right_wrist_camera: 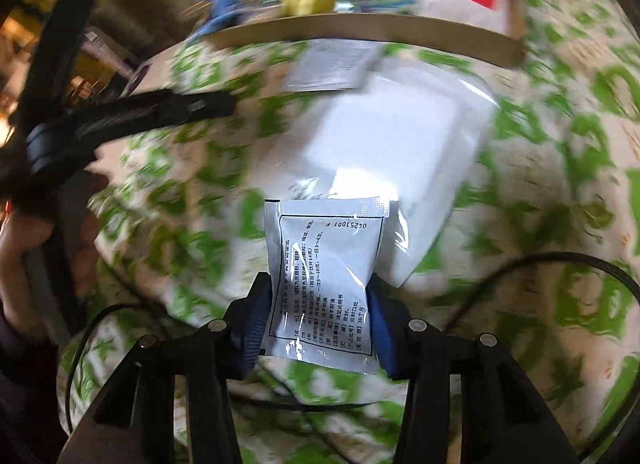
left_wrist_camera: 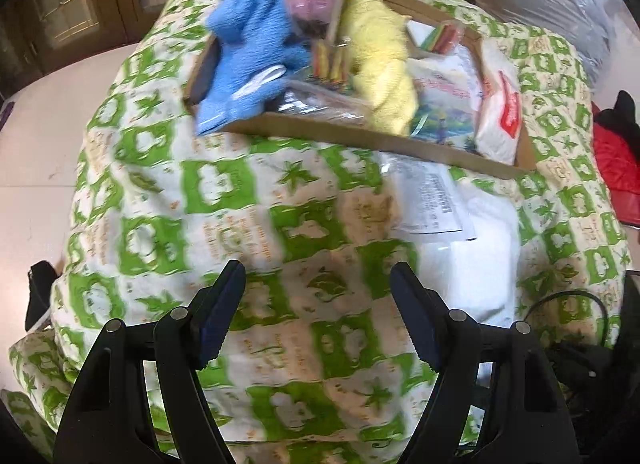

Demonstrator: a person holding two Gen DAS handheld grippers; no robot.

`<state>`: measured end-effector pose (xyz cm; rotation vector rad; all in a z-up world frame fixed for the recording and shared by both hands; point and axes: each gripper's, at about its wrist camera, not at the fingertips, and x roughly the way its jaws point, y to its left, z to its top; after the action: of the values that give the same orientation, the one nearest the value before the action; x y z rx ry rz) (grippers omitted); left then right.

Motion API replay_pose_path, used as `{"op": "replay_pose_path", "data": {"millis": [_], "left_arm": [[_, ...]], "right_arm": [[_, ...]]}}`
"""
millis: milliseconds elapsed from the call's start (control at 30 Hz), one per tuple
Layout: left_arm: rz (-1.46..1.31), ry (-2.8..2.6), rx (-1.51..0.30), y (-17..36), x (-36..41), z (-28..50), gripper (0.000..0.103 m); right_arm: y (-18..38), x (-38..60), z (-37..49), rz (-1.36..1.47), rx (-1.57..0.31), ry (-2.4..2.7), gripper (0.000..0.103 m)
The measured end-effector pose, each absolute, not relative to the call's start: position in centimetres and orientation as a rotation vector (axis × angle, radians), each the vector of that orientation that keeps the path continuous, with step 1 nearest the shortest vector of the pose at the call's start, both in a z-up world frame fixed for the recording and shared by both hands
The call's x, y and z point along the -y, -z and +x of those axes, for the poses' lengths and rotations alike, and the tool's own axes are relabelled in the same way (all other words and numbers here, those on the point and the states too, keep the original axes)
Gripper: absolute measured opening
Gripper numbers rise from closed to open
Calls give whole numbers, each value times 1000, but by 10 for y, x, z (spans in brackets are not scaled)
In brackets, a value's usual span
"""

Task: Organize soft objects
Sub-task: 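Grasp a white printed sachet from the cover with the right tool, then grasp a second white sachet with the left tool while the right tool holds its sachet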

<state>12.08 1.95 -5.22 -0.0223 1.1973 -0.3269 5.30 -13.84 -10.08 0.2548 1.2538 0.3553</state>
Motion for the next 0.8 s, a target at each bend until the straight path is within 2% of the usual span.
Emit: {"op": "replay_pose_path", "data": {"millis": [300, 533, 800], "left_arm": [[40, 414, -1168, 35, 39, 146, 76], [133, 375, -1231, 63, 83, 175, 76], [90, 350, -1290, 79, 79, 196, 79]], "right_arm": [[99, 136, 48, 282, -1243, -372, 46], [86, 150, 38, 305, -1236, -398, 46], [87, 163, 45, 333, -1243, -403, 46]]}}
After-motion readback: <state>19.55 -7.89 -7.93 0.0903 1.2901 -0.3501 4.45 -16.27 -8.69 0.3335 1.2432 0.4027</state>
